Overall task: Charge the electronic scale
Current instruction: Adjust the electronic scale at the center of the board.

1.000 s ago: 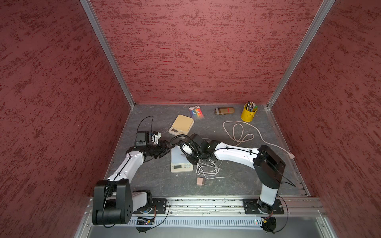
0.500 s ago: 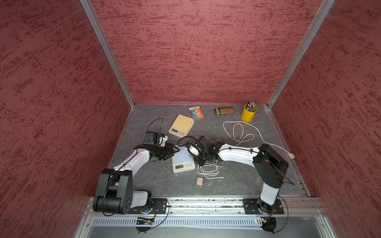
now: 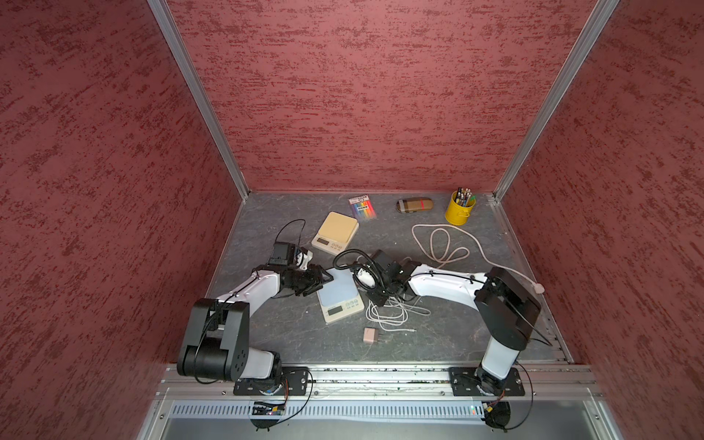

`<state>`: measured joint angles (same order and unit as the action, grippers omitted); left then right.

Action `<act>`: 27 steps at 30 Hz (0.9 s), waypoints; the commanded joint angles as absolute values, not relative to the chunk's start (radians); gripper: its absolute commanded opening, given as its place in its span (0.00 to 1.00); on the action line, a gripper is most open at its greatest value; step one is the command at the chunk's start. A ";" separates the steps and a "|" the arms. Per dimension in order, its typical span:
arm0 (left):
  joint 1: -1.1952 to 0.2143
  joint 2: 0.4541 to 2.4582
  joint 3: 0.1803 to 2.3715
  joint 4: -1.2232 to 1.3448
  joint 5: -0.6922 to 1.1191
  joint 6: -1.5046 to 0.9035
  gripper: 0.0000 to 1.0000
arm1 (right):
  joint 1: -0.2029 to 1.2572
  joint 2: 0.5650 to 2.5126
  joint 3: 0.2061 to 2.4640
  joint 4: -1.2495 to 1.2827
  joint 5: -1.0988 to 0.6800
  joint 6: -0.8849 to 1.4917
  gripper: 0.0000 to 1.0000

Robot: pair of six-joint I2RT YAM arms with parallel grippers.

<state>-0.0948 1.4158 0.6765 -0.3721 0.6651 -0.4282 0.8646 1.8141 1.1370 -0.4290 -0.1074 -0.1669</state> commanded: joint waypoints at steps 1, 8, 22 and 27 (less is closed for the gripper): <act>-0.088 1.423 0.685 -0.416 0.582 -0.395 0.59 | 0.883 1.855 1.196 -0.508 -0.082 -0.195 0.00; -0.021 1.389 0.727 -0.490 0.572 -0.344 0.60 | 0.929 1.909 1.289 -0.546 -0.159 -0.246 0.00; 0.074 1.261 0.729 -0.685 0.485 -0.319 0.67 | 0.969 1.986 1.419 -0.425 -0.330 -0.210 0.00; 0.067 1.226 0.715 -0.715 0.455 -0.330 0.69 | 0.962 1.933 1.338 -0.435 -0.231 -0.230 0.00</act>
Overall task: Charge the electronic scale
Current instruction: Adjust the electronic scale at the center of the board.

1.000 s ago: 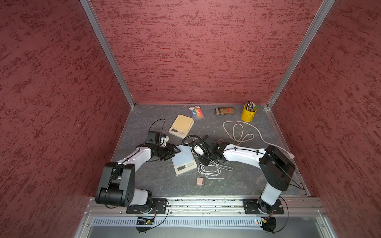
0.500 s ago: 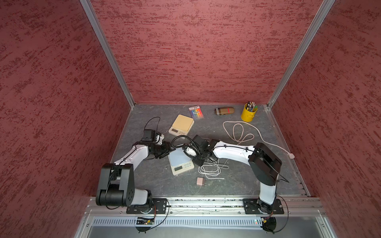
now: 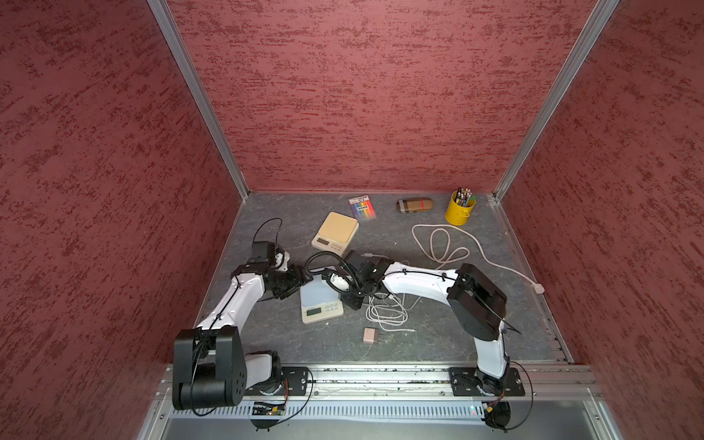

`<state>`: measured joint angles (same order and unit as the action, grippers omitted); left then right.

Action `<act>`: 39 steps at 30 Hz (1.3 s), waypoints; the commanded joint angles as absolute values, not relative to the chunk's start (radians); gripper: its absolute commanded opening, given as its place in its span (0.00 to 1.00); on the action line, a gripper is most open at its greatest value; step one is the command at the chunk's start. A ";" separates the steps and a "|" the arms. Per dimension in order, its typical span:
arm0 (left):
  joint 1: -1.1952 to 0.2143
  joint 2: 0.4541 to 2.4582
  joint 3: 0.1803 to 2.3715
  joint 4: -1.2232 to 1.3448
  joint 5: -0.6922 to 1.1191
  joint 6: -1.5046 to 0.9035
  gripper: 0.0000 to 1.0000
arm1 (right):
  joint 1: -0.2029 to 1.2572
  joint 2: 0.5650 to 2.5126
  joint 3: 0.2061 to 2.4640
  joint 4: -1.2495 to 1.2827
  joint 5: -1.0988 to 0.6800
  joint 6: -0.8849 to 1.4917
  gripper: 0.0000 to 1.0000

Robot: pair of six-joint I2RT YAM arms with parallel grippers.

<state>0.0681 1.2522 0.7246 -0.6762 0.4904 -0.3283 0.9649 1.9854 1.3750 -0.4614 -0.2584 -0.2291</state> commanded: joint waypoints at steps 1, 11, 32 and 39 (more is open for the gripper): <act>0.063 1.222 0.715 -0.721 0.444 -0.331 0.69 | 0.958 1.921 1.312 -0.446 -0.209 -0.233 0.00; 0.011 1.245 0.700 -0.704 0.412 -0.362 0.67 | 0.954 1.841 1.151 -0.441 -0.174 -0.184 0.00; 0.176 1.415 0.922 -0.805 0.431 -0.116 0.66 | 1.024 1.917 1.250 -0.335 -0.287 -0.225 0.00; 0.103 1.368 0.827 -0.775 0.423 -0.231 0.64 | 0.996 1.779 1.121 -0.315 -0.218 -0.190 0.00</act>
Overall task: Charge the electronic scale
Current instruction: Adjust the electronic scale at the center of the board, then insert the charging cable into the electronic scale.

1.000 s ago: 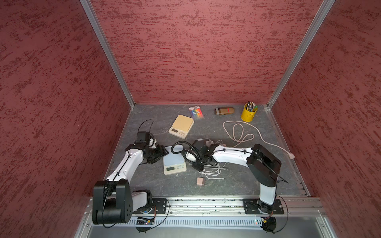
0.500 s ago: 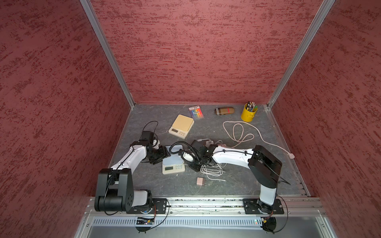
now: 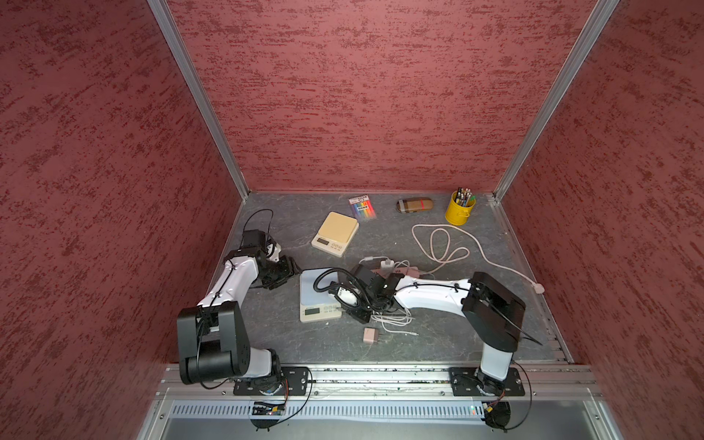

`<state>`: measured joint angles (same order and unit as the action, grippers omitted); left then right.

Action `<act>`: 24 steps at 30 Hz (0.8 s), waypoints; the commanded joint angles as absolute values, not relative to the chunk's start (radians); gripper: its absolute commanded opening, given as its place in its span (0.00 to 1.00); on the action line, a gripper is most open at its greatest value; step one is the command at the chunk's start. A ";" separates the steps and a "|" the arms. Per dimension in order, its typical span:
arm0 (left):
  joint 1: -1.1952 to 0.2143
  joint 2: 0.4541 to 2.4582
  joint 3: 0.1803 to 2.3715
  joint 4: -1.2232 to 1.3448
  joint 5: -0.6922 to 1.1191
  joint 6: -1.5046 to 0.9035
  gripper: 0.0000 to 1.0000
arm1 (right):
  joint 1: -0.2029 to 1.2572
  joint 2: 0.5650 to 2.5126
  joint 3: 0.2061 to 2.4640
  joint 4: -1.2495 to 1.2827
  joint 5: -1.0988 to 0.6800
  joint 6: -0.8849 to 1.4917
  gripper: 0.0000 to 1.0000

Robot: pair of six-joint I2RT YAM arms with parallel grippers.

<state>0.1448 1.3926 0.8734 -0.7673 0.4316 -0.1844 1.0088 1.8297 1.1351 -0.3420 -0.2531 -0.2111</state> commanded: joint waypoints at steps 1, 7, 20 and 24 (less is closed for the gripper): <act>0.089 1.370 0.807 -0.766 0.431 -0.256 0.64 | 0.996 1.783 1.122 -0.323 -0.215 -0.189 0.00; 0.081 1.373 0.732 -0.699 0.444 -0.336 0.63 | 1.001 1.847 1.145 -0.364 -0.199 -0.197 0.00; 0.101 1.450 0.824 -0.754 0.471 -0.269 0.64 | 1.053 1.932 1.240 -0.402 -0.230 -0.230 0.00; 0.118 1.439 0.881 -0.804 0.454 -0.229 0.64 | 1.065 1.934 1.259 -0.382 -0.242 -0.227 0.00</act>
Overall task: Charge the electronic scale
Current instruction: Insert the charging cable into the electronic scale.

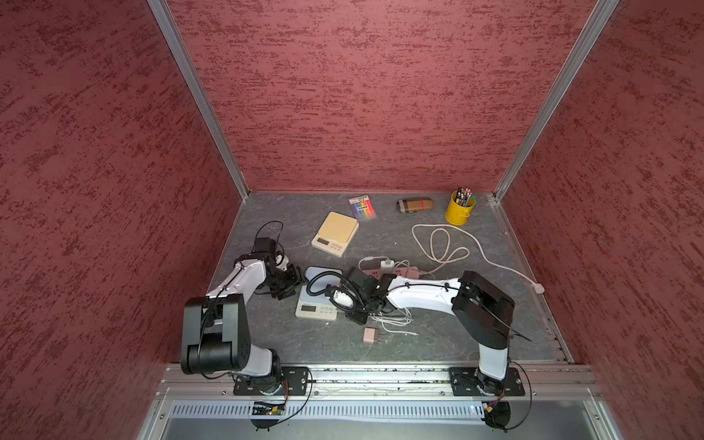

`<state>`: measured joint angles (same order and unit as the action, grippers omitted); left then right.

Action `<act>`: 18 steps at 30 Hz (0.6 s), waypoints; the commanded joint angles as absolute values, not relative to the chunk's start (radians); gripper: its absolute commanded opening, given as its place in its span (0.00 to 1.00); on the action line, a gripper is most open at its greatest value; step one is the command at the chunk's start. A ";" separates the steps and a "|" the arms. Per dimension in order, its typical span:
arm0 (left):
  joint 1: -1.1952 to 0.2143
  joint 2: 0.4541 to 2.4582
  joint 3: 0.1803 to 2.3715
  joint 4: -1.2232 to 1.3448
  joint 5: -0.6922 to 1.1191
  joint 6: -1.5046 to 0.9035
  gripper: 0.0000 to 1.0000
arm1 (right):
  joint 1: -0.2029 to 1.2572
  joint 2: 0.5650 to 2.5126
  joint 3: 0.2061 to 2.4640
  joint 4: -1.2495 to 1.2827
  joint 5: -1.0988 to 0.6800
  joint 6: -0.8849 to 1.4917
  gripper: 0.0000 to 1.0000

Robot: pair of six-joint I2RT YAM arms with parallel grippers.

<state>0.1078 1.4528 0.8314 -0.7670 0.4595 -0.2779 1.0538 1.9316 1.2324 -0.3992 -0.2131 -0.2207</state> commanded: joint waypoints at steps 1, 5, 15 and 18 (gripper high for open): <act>0.108 1.424 0.898 -0.816 0.451 -0.213 0.64 | 1.065 1.918 1.248 -0.368 -0.233 -0.228 0.00; 0.010 1.343 0.945 -0.852 0.437 -0.166 0.63 | 1.037 1.810 1.160 -0.280 -0.228 -0.221 0.00; -0.141 1.273 0.847 -0.765 0.689 -0.354 0.57 | 0.995 1.722 1.071 -0.148 -0.266 -0.073 0.00; -0.092 1.255 0.818 -0.791 0.578 -0.376 0.58 | 0.994 1.733 1.065 -0.139 -0.273 -0.021 0.00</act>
<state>-0.1329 1.2827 0.8371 -0.7902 0.6216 -0.3279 0.9913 1.7424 1.0775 -0.1890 -0.2474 -0.1040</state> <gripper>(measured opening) 0.578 0.053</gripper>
